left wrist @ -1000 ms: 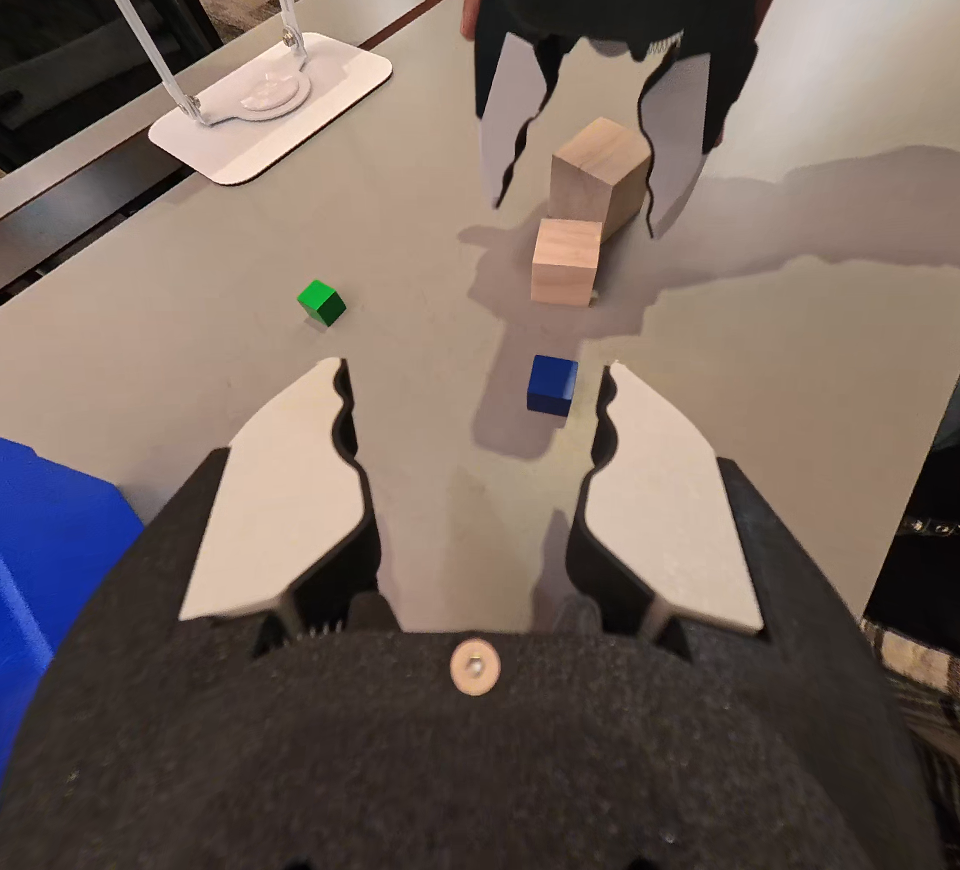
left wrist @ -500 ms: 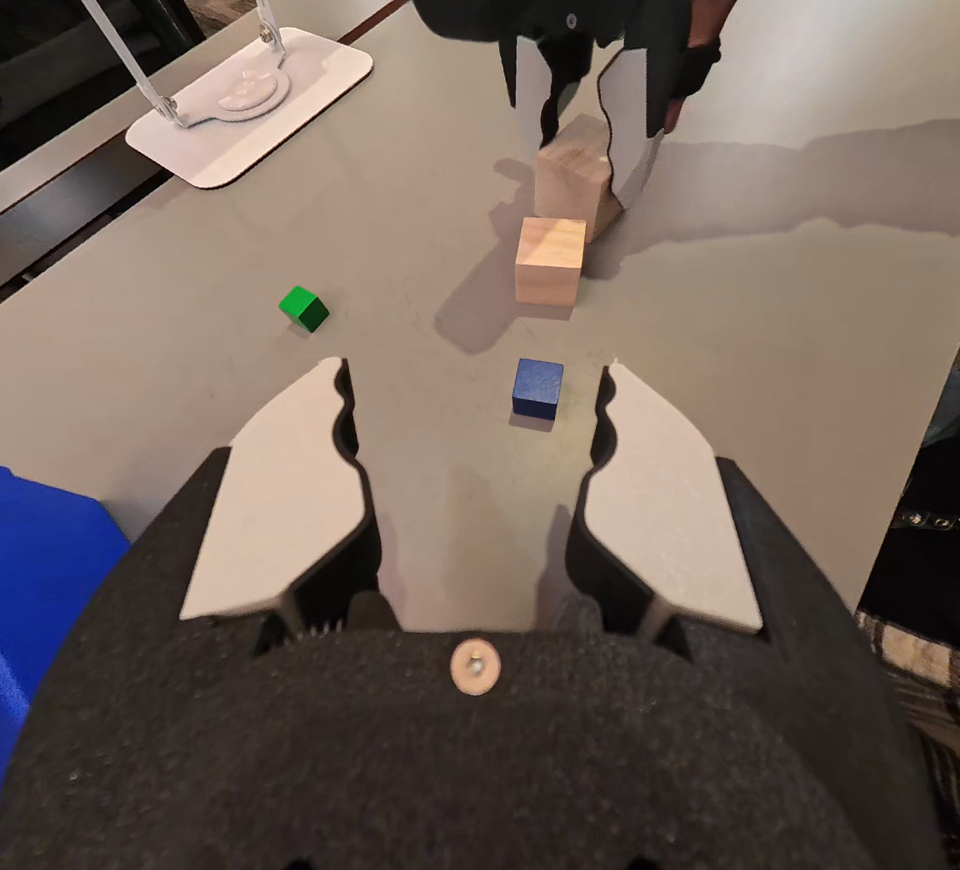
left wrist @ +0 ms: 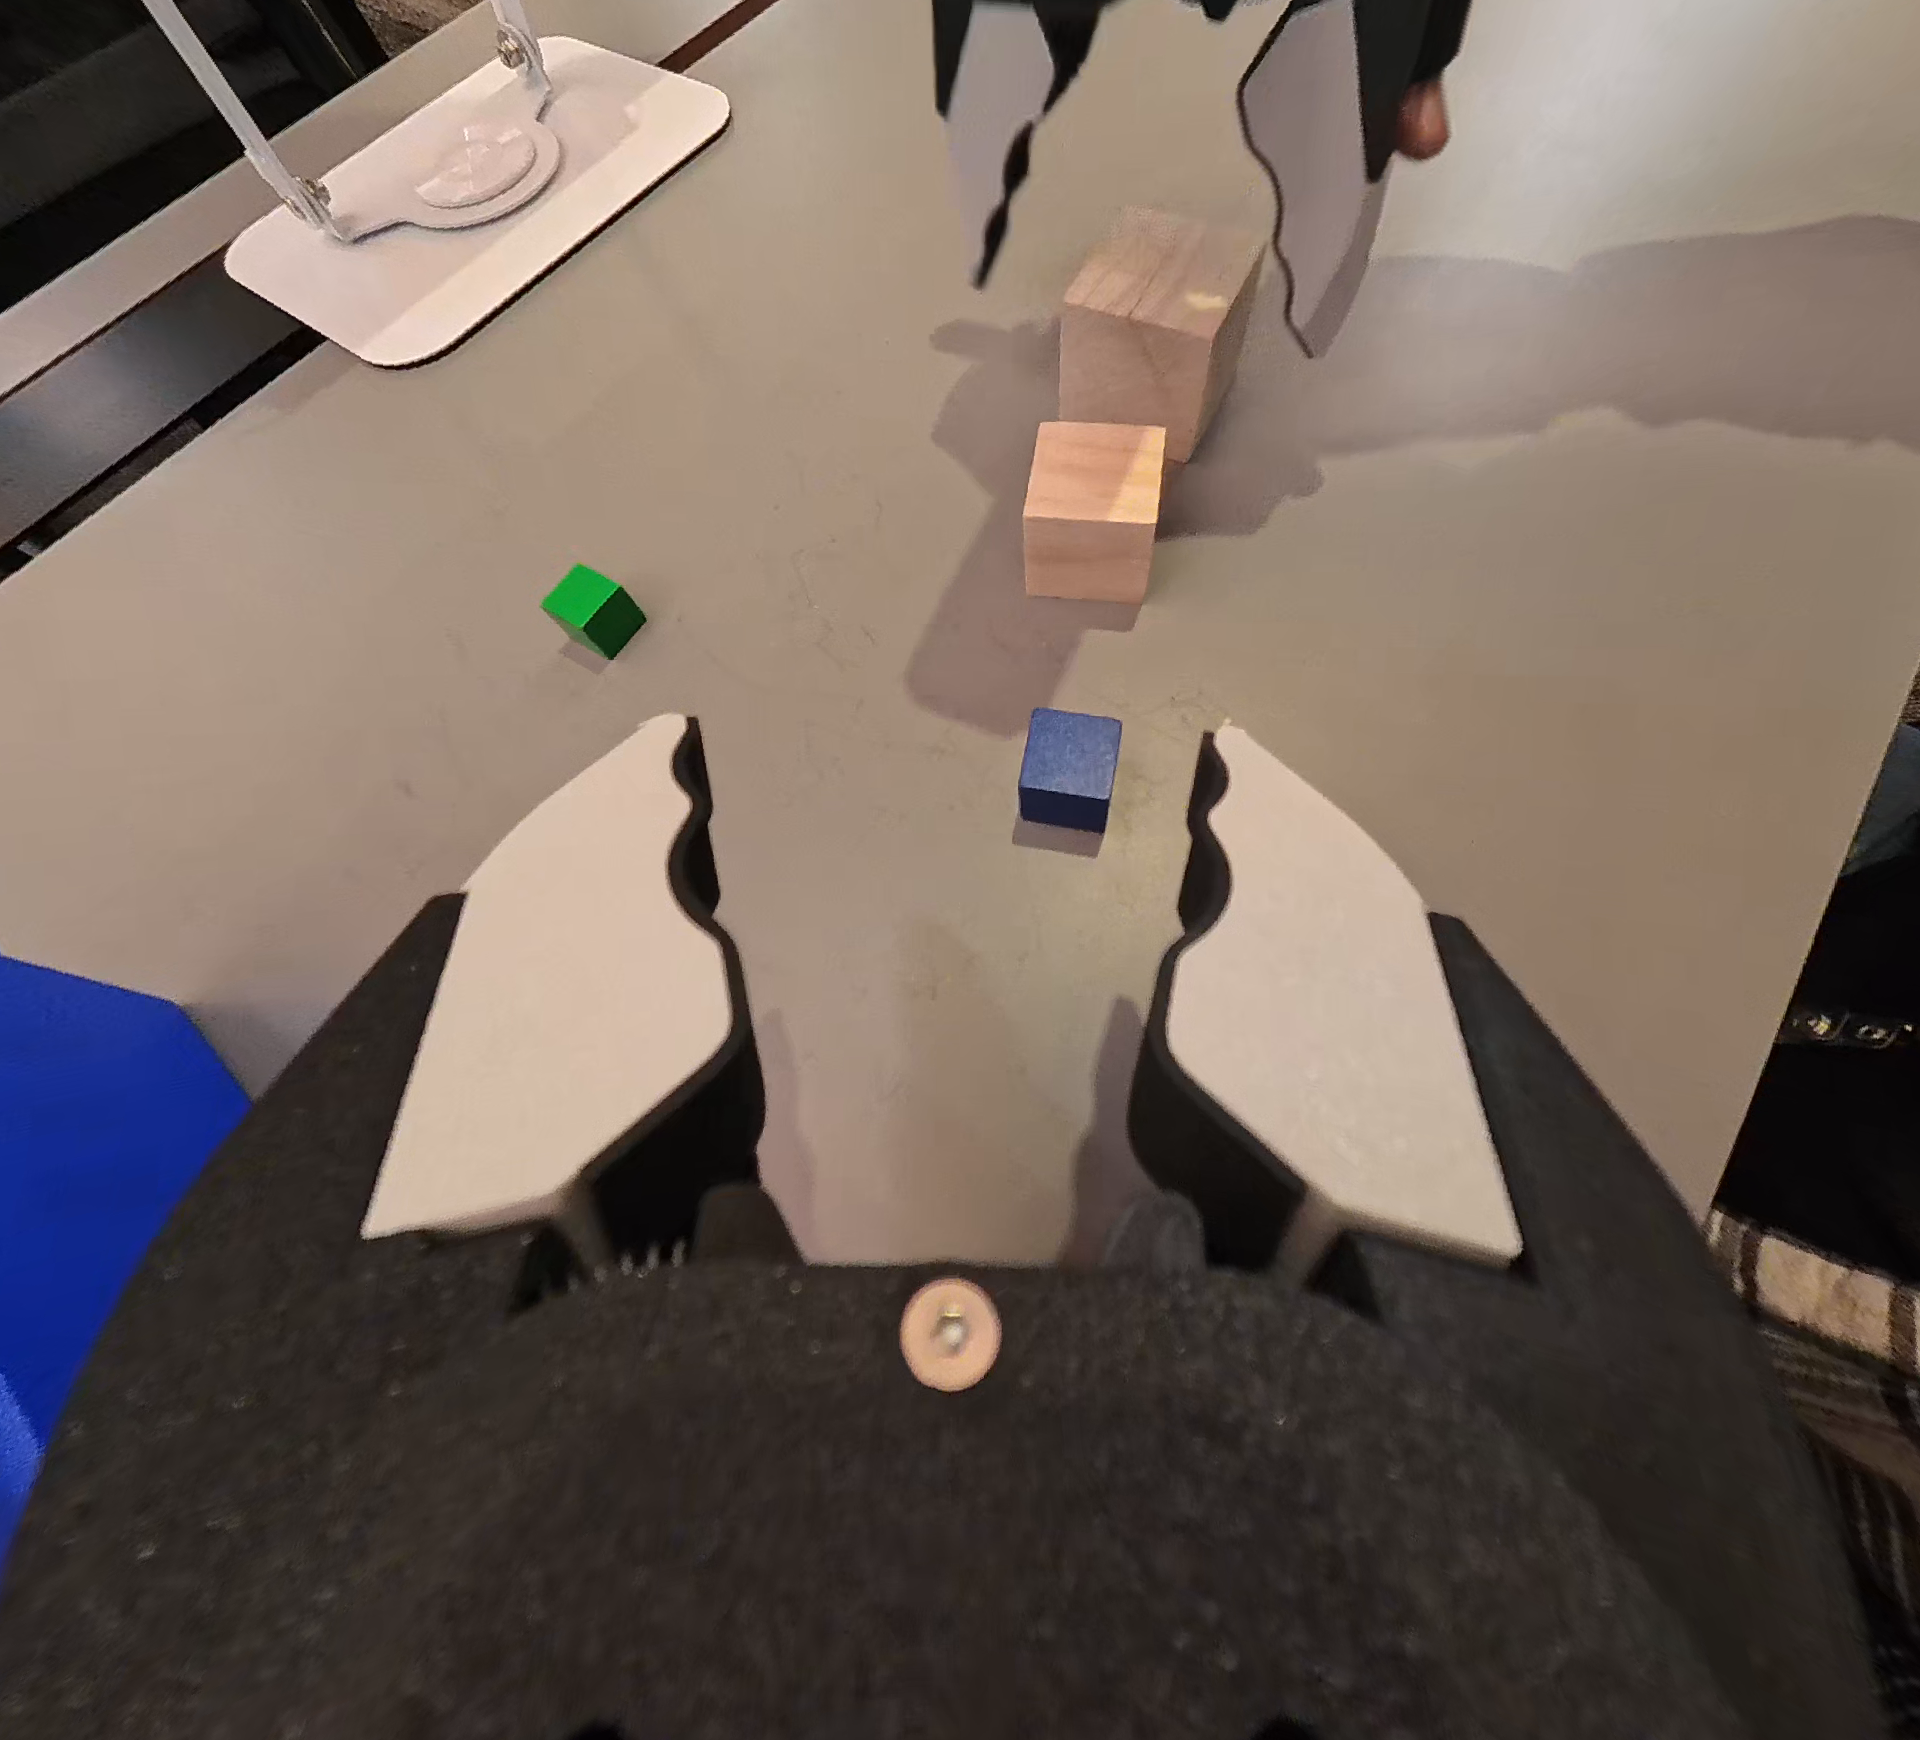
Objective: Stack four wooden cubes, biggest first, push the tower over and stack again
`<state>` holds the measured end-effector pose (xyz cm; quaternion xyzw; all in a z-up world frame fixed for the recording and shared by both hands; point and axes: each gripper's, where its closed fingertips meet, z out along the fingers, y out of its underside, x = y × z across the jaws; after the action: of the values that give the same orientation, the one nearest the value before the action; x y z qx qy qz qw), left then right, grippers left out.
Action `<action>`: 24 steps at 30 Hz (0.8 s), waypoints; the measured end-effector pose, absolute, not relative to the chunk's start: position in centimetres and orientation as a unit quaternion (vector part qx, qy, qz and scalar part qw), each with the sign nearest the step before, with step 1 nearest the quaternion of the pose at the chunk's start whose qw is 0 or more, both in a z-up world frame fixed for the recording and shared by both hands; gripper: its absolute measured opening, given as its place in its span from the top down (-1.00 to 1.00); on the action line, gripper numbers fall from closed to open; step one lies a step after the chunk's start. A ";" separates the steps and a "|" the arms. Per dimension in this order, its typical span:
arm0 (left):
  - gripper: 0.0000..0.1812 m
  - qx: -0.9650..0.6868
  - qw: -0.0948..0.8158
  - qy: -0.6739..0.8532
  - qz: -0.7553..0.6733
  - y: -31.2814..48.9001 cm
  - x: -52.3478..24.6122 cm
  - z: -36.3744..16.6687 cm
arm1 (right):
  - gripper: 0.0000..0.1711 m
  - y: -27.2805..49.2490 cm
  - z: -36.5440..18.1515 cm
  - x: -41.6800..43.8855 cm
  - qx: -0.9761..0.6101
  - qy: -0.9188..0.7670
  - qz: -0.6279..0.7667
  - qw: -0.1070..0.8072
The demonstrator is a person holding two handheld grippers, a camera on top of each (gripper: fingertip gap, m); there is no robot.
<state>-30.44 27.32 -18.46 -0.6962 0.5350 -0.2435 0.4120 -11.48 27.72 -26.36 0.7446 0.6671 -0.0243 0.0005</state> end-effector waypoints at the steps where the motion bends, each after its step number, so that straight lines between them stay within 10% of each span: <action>1: 0.03 -0.697 0.412 0.534 -0.245 27.3 -30.5 -18.5 | -0.39 27.9 -25.8 -11.7 0.747 0.664 -0.024 -0.013; 14: 0.11 -0.697 0.343 0.582 -0.238 26.9 -23.5 -21.8 | -0.54 22.9 -17.4 -10.8 0.780 0.458 -0.089 -0.417; 24: 0.15 -0.719 0.270 0.610 -0.194 27.5 -20.0 -25.5 | -0.43 17.3 -19.5 -7.5 0.798 0.341 -0.139 -0.477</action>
<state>-20.00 27.51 -25.50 -0.7188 0.6105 -0.1941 0.2700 -7.48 17.26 -19.53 0.7982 0.3405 -0.1387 -0.4771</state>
